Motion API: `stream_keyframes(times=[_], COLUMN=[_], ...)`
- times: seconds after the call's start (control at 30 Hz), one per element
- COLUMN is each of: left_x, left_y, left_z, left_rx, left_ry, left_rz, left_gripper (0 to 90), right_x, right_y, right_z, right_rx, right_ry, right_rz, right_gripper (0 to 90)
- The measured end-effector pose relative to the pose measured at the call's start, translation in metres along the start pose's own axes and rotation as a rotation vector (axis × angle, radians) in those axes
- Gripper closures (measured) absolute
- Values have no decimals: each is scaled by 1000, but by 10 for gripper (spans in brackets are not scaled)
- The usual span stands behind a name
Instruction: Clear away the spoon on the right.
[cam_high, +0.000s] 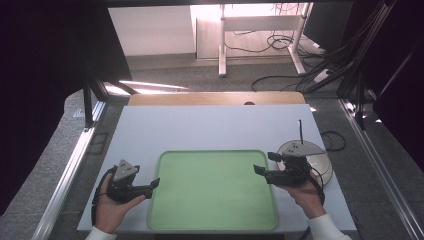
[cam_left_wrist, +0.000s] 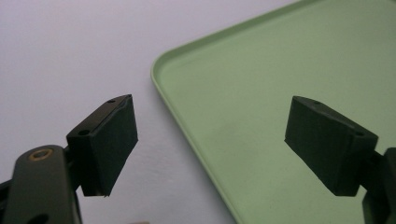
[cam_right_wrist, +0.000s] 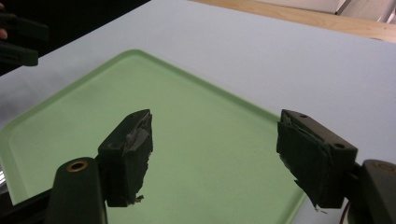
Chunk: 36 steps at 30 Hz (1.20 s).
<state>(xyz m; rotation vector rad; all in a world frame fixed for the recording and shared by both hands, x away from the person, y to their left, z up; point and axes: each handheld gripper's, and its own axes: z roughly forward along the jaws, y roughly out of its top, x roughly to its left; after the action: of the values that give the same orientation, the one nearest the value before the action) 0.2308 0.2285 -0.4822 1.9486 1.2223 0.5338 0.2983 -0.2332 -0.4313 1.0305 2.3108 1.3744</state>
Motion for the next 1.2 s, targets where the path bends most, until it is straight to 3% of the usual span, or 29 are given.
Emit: stream_keyframes(times=[0.37,0.63,1.2], left_x=[4,2,5], left_y=[0,-1,-3], left_z=[0,-1,-1], left_rx=[3,3,10], left_ry=[4,0,5], left_rz=[-10,-6,-6], left_gripper=[165,165,166], right_x=[-14,-23,-57], right_y=[25,27,36], right_z=[-14,-13,-18], right_rx=[-57,-46,-61], right_ry=[-37,-60,-137], right_rz=[22,40,73], right_gripper=[294,297,304])
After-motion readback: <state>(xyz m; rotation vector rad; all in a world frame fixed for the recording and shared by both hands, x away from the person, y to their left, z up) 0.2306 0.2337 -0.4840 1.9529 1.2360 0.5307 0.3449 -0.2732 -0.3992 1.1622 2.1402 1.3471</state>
